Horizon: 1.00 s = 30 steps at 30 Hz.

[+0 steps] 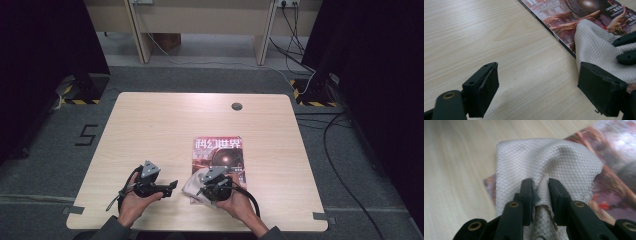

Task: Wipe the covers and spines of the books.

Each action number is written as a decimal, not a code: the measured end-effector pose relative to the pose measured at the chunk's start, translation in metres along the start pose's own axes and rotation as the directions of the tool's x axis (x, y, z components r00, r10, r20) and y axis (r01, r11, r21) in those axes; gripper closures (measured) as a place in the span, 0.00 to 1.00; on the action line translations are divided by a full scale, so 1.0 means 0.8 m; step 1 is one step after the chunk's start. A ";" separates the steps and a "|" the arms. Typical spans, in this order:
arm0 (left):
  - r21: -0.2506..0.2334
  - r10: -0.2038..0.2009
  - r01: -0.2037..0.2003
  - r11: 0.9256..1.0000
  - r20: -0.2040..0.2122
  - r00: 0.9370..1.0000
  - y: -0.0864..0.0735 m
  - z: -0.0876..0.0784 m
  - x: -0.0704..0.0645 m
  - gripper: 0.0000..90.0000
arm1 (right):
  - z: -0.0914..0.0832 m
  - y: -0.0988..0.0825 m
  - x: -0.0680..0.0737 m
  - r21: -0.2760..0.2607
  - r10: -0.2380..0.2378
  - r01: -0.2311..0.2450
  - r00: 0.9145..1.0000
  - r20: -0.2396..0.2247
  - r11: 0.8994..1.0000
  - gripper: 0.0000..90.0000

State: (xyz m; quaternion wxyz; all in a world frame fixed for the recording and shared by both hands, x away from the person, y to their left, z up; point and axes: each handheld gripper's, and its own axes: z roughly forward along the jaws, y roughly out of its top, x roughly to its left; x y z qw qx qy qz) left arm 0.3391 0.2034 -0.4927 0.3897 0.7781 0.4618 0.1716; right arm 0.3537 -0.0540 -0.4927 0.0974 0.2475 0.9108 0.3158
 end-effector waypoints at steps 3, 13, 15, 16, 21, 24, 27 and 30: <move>0.006 0.003 -0.003 1.000 -0.001 1.000 0.000 0.000 0.000 0.18 | -0.001 -0.002 0.000 -0.004 0.009 -0.009 1.000 0.009 1.000 0.83; -0.002 -0.007 0.007 1.000 -0.013 1.000 0.000 0.000 0.002 0.18 | 0.005 0.006 0.032 -0.009 -0.053 0.052 0.997 -0.051 0.999 0.83; -0.002 -0.008 0.008 1.000 -0.013 1.000 0.000 0.000 0.002 0.18 | 0.005 0.006 0.032 -0.010 -0.054 0.053 0.997 -0.063 0.999 0.83; -0.002 -0.009 0.009 1.000 -0.014 1.000 0.000 0.000 0.002 0.18 | 0.005 0.005 0.031 -0.009 -0.044 0.044 0.997 -0.068 0.999 0.83; -0.002 -0.008 0.008 1.000 -0.012 1.000 0.000 0.000 0.002 0.18 | 0.003 0.003 0.022 -0.011 -0.027 0.026 0.998 -0.059 1.000 0.83; 0.000 -0.005 0.005 1.000 -0.008 1.000 -0.001 0.000 0.001 0.18 | -0.003 -0.004 0.010 -0.005 0.000 0.000 0.999 -0.033 1.000 0.82; -0.001 -0.005 0.005 1.000 -0.007 1.000 0.000 0.000 0.001 0.18 | -0.016 -0.020 -0.009 -0.004 0.043 -0.043 0.999 0.019 0.999 0.82; 0.004 -0.002 0.002 1.000 -0.004 1.000 -0.001 0.001 0.000 0.18 | -0.022 -0.027 -0.018 -0.002 0.061 -0.061 0.997 0.041 0.998 0.82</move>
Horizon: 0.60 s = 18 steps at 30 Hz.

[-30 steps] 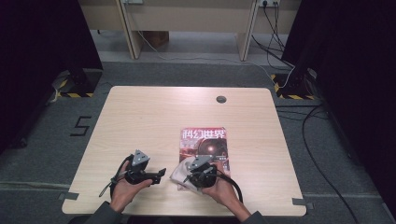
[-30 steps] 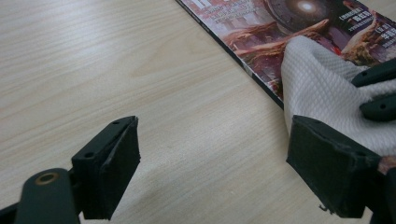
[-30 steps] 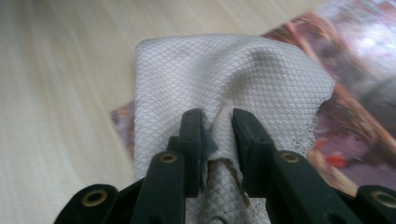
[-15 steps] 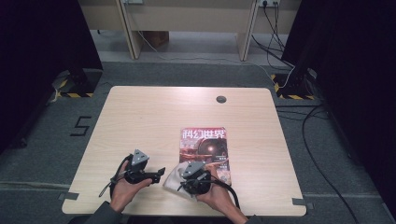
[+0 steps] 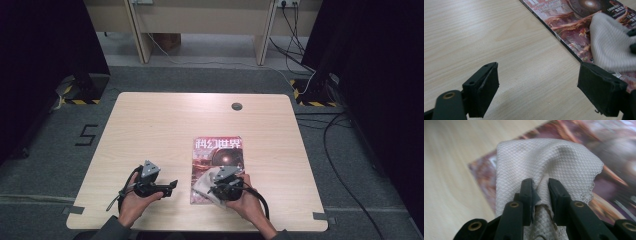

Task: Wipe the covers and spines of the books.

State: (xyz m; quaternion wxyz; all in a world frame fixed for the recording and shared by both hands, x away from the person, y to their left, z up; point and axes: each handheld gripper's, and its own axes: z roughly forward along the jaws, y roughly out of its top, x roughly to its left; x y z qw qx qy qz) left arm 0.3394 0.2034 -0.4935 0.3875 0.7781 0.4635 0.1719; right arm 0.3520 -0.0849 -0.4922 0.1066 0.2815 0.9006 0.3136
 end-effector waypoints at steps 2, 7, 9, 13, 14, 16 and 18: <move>0.001 0.000 0.000 1.000 -0.002 1.000 0.000 0.000 0.000 0.18 | -0.006 -0.008 -0.009 -0.005 0.022 -0.022 1.000 0.015 1.000 0.82; 0.002 0.003 -0.003 1.000 0.007 1.000 0.000 0.001 -0.001 0.18 | -0.008 -0.011 0.003 -0.008 0.006 -0.006 1.000 -0.002 1.000 0.82; 0.003 0.002 -0.002 1.000 0.010 1.000 0.000 0.001 -0.002 0.18 | -0.009 -0.012 0.006 -0.010 -0.002 0.002 1.000 -0.010 1.000 0.82; 0.001 0.002 -0.002 1.000 0.011 1.000 0.000 0.001 -0.002 0.18 | -0.016 -0.021 -0.006 -0.008 0.024 -0.024 1.000 0.006 1.000 0.82; 0.002 0.001 -0.001 1.000 0.011 1.000 0.000 0.001 -0.002 0.18 | -0.020 -0.025 -0.010 -0.003 0.031 -0.031 0.999 0.022 1.000 0.82; 0.002 0.001 -0.001 1.000 0.013 1.000 0.000 0.002 -0.003 0.18 | -0.026 -0.033 -0.019 -0.008 0.058 -0.058 0.998 0.037 0.998 0.82; 0.000 0.005 -0.005 1.000 0.017 1.000 0.000 0.002 -0.004 0.18 | -0.033 -0.042 -0.026 -0.009 0.077 -0.076 0.996 0.054 0.997 0.82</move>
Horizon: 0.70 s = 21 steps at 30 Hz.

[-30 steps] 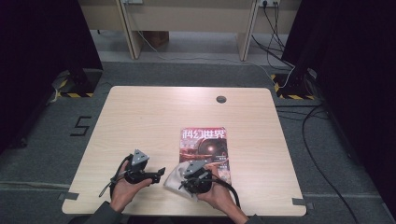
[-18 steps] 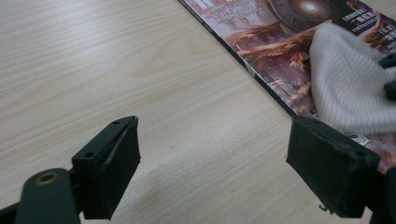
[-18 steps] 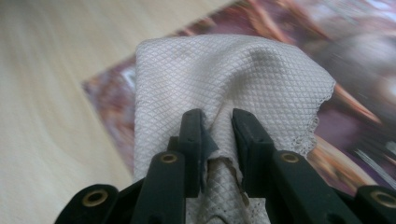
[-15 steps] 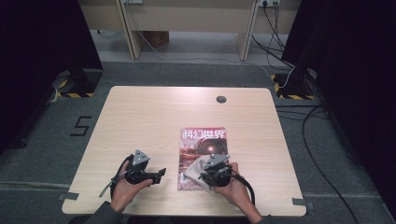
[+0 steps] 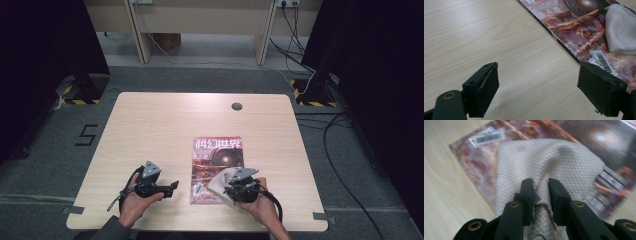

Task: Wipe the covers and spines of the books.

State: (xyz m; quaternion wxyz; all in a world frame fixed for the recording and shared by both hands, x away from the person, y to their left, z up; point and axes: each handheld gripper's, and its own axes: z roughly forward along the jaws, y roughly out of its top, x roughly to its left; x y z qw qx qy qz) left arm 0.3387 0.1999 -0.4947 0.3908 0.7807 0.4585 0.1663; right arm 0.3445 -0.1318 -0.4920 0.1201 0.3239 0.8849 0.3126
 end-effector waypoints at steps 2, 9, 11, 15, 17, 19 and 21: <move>0.006 0.006 -0.006 1.000 0.005 1.000 0.000 0.001 -0.001 0.18 | -0.005 -0.006 -0.006 0.004 0.012 -0.012 1.000 0.016 1.000 0.82; 0.003 0.001 -0.001 1.000 0.019 1.000 0.000 0.003 -0.003 0.18 | -0.005 -0.005 0.001 0.009 -0.009 0.009 1.000 0.014 1.000 0.82; 0.005 0.000 0.000 1.000 0.035 0.999 0.000 0.005 -0.006 0.18 | -0.005 -0.005 -0.001 0.005 -0.001 0.001 1.000 0.006 1.000 0.82; 0.010 0.008 -0.009 1.000 0.058 0.998 -0.001 0.007 -0.014 0.18 | -0.005 -0.005 -0.011 -0.001 0.013 -0.013 1.000 0.020 1.000 0.82; 0.015 0.019 -0.020 1.000 0.064 0.998 -0.001 0.009 -0.018 0.18 | -0.005 -0.006 -0.017 0.000 0.024 -0.024 0.999 0.037 1.000 0.82; 0.018 0.028 -0.029 0.999 0.069 0.997 -0.002 0.011 -0.023 0.18 | -0.005 -0.006 -0.025 0.000 0.040 -0.040 0.998 0.057 0.999 0.82; 0.022 0.035 -0.037 0.999 0.076 0.996 -0.003 0.013 -0.028 0.18 | -0.005 -0.006 -0.029 0.002 0.048 -0.048 0.997 0.065 0.999 0.82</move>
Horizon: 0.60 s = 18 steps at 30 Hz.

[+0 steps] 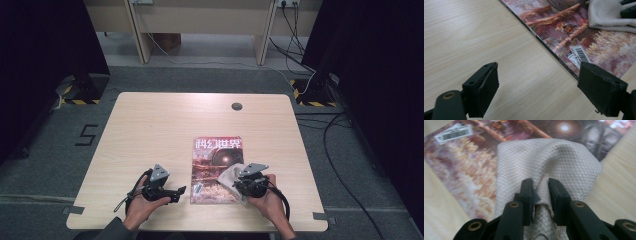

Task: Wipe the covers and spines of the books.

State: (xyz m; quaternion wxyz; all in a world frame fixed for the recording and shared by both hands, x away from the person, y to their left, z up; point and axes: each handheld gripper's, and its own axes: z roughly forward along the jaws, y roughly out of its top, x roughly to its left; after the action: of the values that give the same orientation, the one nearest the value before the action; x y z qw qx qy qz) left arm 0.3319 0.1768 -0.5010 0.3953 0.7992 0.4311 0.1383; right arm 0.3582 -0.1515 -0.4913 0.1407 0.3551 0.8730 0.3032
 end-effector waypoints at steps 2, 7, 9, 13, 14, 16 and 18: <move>0.010 0.017 -0.017 1.000 0.011 1.000 0.000 0.003 -0.007 0.18 | 0.000 0.000 0.003 0.001 -0.007 0.007 1.000 0.005 1.000 0.82; 0.030 0.069 -0.070 0.997 0.038 0.997 -0.001 0.015 -0.026 0.18 | 0.002 0.003 0.014 0.000 -0.038 0.038 0.999 -0.025 0.999 0.82; 0.028 0.081 -0.083 0.996 0.044 0.996 0.000 0.017 -0.030 0.18 | 0.004 0.005 0.011 -0.001 -0.029 0.029 0.999 -0.029 1.000 0.82; 0.039 0.093 -0.095 0.995 0.042 0.995 -0.001 0.022 -0.033 0.18 | 0.009 0.009 0.004 -0.007 -0.008 0.008 1.000 -0.025 1.000 0.82; 0.044 0.094 -0.096 0.994 0.043 0.995 -0.001 0.024 -0.034 0.18 | 0.010 0.010 0.002 -0.012 -0.009 0.009 1.000 -0.022 1.000 0.82; 0.054 0.104 -0.106 0.993 0.045 0.994 -0.002 0.027 -0.036 0.18 | 0.012 0.012 -0.001 -0.009 -0.001 0.001 1.000 -0.013 1.000 0.82; 0.051 0.109 -0.111 0.993 0.043 0.993 -0.002 0.027 -0.037 0.17 | 0.014 0.014 -0.005 -0.010 0.004 -0.004 1.000 -0.007 1.000 0.82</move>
State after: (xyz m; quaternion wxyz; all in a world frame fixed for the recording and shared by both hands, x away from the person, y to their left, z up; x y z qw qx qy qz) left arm 0.3256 0.1422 -0.5127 0.3745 0.8346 0.3817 0.1323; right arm 0.3721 -0.1433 -0.4925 0.1389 0.3550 0.8713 0.3091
